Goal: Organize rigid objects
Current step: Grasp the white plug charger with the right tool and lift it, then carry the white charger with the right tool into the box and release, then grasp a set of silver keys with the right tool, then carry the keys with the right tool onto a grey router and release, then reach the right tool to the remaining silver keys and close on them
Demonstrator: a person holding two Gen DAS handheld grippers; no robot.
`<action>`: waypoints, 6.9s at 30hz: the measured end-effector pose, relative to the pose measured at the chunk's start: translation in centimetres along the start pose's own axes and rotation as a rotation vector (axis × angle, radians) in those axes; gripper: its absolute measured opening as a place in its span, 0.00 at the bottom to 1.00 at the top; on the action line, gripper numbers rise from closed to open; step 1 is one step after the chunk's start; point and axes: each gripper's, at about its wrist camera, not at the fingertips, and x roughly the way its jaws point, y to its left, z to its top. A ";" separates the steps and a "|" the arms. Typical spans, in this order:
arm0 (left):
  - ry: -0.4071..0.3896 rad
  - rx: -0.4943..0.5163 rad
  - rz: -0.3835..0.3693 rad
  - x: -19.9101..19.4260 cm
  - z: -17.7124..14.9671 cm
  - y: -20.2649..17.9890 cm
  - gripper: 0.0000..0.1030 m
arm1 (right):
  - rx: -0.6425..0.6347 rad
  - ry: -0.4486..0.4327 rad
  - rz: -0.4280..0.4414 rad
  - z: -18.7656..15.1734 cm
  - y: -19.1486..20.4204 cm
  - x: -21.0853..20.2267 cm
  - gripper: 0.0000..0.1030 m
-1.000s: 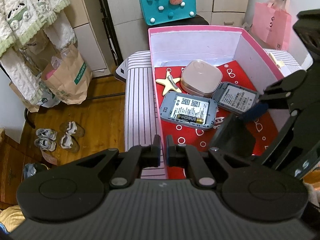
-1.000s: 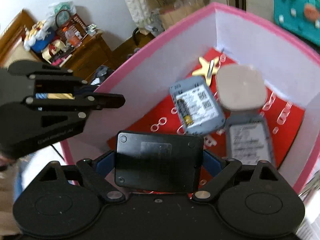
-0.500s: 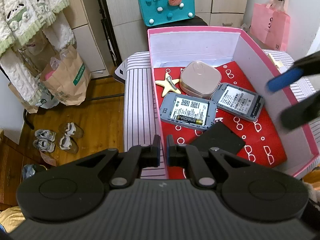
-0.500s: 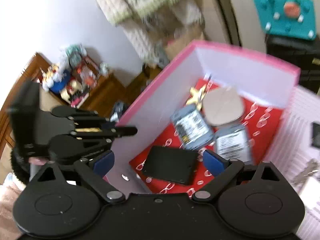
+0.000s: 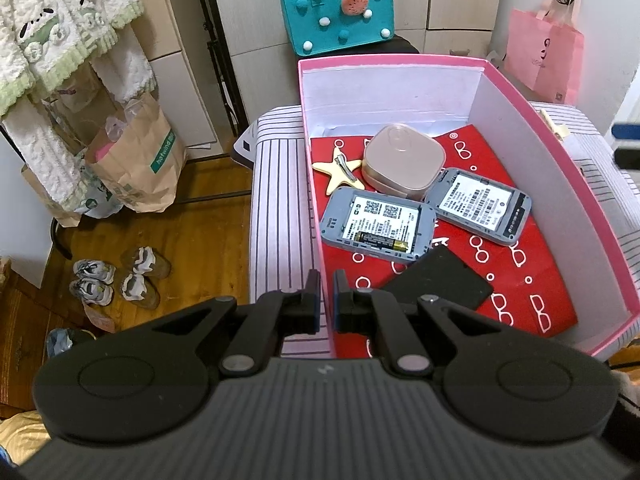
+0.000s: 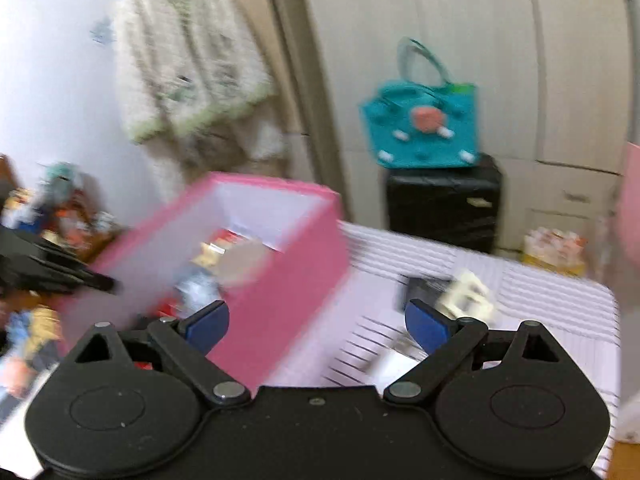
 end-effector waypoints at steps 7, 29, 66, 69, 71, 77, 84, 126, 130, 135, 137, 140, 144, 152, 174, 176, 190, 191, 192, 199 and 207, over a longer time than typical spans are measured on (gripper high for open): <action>0.003 -0.006 0.006 0.0 0.0 -0.1 0.05 | 0.127 0.108 -0.005 -2.5 -3.6 3.3 0.70; -0.003 -0.002 0.022 -0.2 -0.3 0.0 0.05 | -0.018 0.127 -0.177 -3.9 -1.2 6.7 0.56; 0.014 0.050 0.015 -0.3 -0.5 -0.3 0.04 | -0.457 0.322 0.265 5.6 14.8 4.7 0.50; 0.014 0.048 0.015 -0.3 -0.5 -0.4 0.04 | -0.496 0.423 0.269 4.8 15.6 6.7 0.50; 0.011 0.036 0.009 -0.4 -0.6 -0.2 0.04 | -0.501 0.470 0.270 4.2 15.9 7.6 0.50; 0.006 0.024 0.004 -0.4 -0.7 0.0 0.05 | -0.596 0.519 0.201 3.7 16.7 8.3 0.50; 0.006 0.021 -0.001 -0.4 -0.5 -0.1 0.05 | -0.589 0.478 0.182 4.1 15.8 8.4 0.52; 0.005 -0.072 0.012 -0.4 -0.1 0.2 0.04 | -0.211 -0.003 -0.154 -2.0 -0.5 6.5 0.45; 0.003 -0.059 0.015 -0.4 -0.2 0.1 0.04 | -0.184 0.019 -0.177 -1.8 -0.9 7.7 0.45; -0.003 -0.049 0.019 -0.6 -0.2 0.1 0.03 | -0.149 0.041 -0.154 -1.7 -0.8 7.9 0.05; -0.017 -0.025 0.032 -0.8 -0.4 -0.3 0.03 | -0.157 0.022 -0.152 -1.6 -0.3 7.3 0.05; -0.031 0.000 0.054 -0.9 -0.6 -0.8 0.03 | -0.134 -0.011 -0.094 -1.1 0.6 5.4 0.05; -0.034 -0.007 0.039 -0.9 -0.5 -0.5 0.03 | -0.126 -0.052 -0.032 0.2 2.1 2.9 0.05; -0.027 -0.054 -0.009 -0.9 -0.6 0.5 0.04 | -0.108 -0.102 0.031 3.8 4.2 -0.5 0.05; -0.027 -0.070 -0.050 -0.8 -0.7 1.2 0.05 | -0.187 0.042 0.238 6.5 11.5 3.8 0.05; -0.031 -0.092 -0.062 -0.8 -0.8 1.5 0.05 | -0.210 0.081 0.224 6.1 11.8 5.0 0.05; -0.048 -0.105 -0.065 -0.8 -1.2 1.5 0.05 | -0.200 0.057 0.152 6.3 8.8 2.6 0.11; -0.049 -0.107 -0.067 -0.8 -1.2 1.6 0.05 | -0.186 0.049 0.147 6.2 8.2 1.9 0.11; -0.050 -0.105 -0.067 -0.9 -1.2 1.5 0.05 | -0.173 0.045 0.141 6.1 7.6 1.3 0.11; -0.051 -0.102 -0.062 -0.9 -1.2 1.5 0.05 | -0.068 0.075 0.023 3.0 2.1 -1.2 0.16; -0.049 -0.117 -0.065 -1.0 -1.2 1.5 0.05 | 0.091 0.171 -0.066 -2.2 -4.0 0.5 0.20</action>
